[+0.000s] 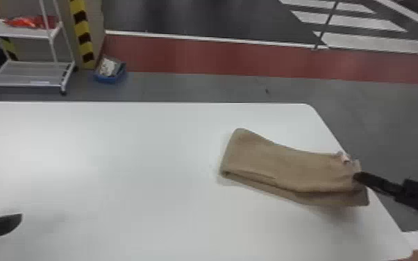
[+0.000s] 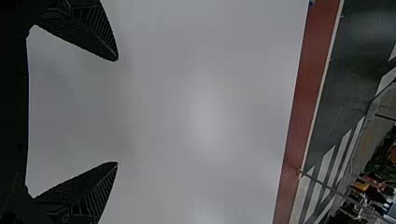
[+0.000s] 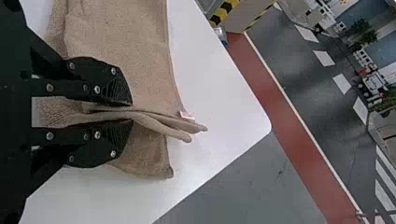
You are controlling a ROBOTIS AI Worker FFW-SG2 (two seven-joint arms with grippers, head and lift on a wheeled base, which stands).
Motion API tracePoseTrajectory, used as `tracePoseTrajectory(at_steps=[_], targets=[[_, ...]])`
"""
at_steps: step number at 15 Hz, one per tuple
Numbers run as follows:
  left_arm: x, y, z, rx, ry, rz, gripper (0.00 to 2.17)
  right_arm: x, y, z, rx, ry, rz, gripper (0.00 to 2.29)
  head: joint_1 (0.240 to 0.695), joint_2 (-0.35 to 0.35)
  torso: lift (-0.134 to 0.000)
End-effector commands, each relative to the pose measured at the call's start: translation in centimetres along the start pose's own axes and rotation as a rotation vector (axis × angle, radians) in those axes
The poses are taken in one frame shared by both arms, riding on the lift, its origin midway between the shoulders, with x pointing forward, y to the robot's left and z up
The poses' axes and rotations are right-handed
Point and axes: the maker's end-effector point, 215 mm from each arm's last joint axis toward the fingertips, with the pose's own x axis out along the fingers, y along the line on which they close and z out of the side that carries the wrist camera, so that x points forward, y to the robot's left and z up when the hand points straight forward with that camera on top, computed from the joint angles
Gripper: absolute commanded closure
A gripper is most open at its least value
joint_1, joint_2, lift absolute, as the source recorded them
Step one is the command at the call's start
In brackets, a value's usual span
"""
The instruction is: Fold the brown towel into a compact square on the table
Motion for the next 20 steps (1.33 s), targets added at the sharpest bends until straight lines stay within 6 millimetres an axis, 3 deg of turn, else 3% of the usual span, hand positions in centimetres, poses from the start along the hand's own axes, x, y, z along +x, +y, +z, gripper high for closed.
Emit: tracePoseTrajectory(at_steps=[1, 6, 11, 15, 17, 20], targets=[[0.0, 0.0, -0.1, 0.0, 0.003, -0.001, 0.09, -1.4, -2.2, -0.6, 0.002, 0.009, -0.04, 0.01, 0.695, -0.21, -0.123], [0.0, -0.4, -0.3, 0.0, 0.003, -0.015, 0.09, -0.9, -3.6, -1.6, 0.0, 0.025, -0.069, 0.06, 0.695, -0.248, -0.123], [-0.1, 0.2, -0.2, 0.007, 0.001, -0.007, 0.09, 2.6, -5.9, -1.9, -0.02, 0.037, -0.114, 0.07, 0.695, -0.263, -0.123], [-0.1, 0.8, -0.3, 0.006, 0.007, 0.001, 0.09, 4.7, -4.9, -2.8, -0.024, 0.058, -0.102, 0.16, 0.695, -0.253, -0.123], [-0.1, 1.1, -0.3, 0.008, 0.007, 0.006, 0.09, 4.9, -4.8, -3.1, -0.041, 0.076, -0.114, 0.33, 0.695, -0.237, -0.123], [-0.2, 1.4, -0.2, 0.01, 0.002, 0.004, 0.09, 4.9, -4.4, -3.1, -0.045, 0.082, -0.106, 1.09, 0.695, -0.22, -0.123]])
